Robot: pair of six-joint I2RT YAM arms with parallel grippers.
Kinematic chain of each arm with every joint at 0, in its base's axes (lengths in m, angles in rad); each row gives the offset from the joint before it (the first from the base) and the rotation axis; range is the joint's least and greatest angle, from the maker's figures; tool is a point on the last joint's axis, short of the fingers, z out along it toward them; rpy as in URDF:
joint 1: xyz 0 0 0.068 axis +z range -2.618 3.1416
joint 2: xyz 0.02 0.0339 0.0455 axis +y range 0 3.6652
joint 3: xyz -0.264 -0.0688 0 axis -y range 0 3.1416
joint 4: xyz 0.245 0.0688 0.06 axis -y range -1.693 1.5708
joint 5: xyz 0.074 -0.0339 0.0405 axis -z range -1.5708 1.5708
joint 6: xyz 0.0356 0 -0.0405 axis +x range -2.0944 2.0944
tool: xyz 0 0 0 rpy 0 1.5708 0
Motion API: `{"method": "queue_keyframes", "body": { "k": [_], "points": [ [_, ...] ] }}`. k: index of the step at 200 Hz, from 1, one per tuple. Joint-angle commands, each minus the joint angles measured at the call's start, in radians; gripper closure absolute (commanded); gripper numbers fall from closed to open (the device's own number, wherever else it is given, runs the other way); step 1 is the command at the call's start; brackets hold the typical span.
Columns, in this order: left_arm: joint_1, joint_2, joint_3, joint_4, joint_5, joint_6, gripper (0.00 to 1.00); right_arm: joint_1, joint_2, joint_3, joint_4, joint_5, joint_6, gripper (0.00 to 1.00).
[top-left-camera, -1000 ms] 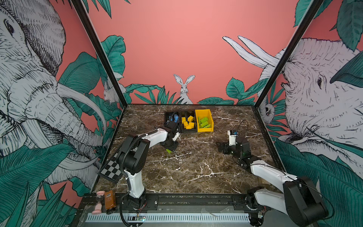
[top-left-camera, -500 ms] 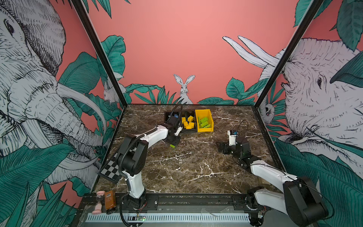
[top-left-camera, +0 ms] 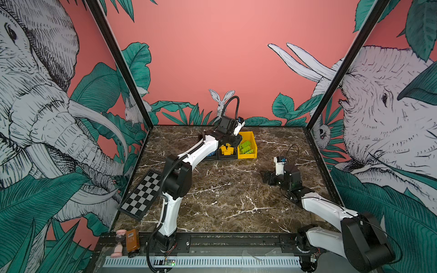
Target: Sort the legos into containers by color
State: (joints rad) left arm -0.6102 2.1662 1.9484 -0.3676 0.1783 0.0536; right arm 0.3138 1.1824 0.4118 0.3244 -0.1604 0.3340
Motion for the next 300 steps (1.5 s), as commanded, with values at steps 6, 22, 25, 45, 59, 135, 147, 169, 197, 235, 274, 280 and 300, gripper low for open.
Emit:
{"method": "queue_keyframes", "body": {
  "k": [6,22,25,45,59,135,147,169,197,235,274,280,300],
  "points": [
    [0.003,0.149,0.160,0.064,0.051,0.002,0.79,-0.002,0.000,0.031,0.022,0.005,0.003,0.11],
    [0.002,0.208,0.220,0.105,0.074,-0.010,0.79,-0.002,-0.005,0.029,0.023,0.003,0.004,0.11],
    [0.001,0.217,0.226,0.116,0.076,-0.013,0.79,-0.001,-0.008,0.029,0.023,0.004,0.004,0.11],
    [0.001,0.272,0.266,0.160,0.101,-0.019,0.79,-0.002,-0.011,0.027,0.022,0.014,-0.003,0.11],
    [0.002,0.306,0.297,0.161,0.116,-0.014,0.78,-0.002,-0.002,0.023,0.024,0.035,-0.005,0.11],
    [0.002,0.233,0.272,0.134,0.018,0.018,0.32,-0.001,-0.024,0.023,0.017,0.023,-0.004,0.11],
    [0.001,0.176,0.222,0.152,-0.005,0.027,0.27,-0.002,-0.030,0.023,0.017,0.023,-0.004,0.11],
    [0.003,0.044,0.078,0.206,-0.065,0.023,0.21,-0.002,-0.036,0.022,0.016,0.024,-0.004,0.11],
    [0.009,-0.198,-0.242,0.357,-0.173,0.020,0.13,-0.002,-0.040,0.017,0.022,0.026,-0.001,0.11],
    [0.081,-0.556,-0.649,0.407,-0.368,0.013,0.05,-0.001,-0.054,0.012,0.021,0.042,-0.005,0.11],
    [0.195,-0.872,-1.092,0.580,-0.654,0.065,0.01,-0.002,-0.130,0.021,-0.034,0.268,-0.086,0.08],
    [0.222,-0.900,-1.144,0.609,-0.684,0.062,0.01,-0.003,-0.144,0.019,-0.039,0.334,-0.106,0.07],
    [0.317,-0.942,-1.254,0.609,-0.744,-0.006,0.01,-0.016,-0.188,0.005,-0.048,0.540,-0.186,0.02]
  ]
}}
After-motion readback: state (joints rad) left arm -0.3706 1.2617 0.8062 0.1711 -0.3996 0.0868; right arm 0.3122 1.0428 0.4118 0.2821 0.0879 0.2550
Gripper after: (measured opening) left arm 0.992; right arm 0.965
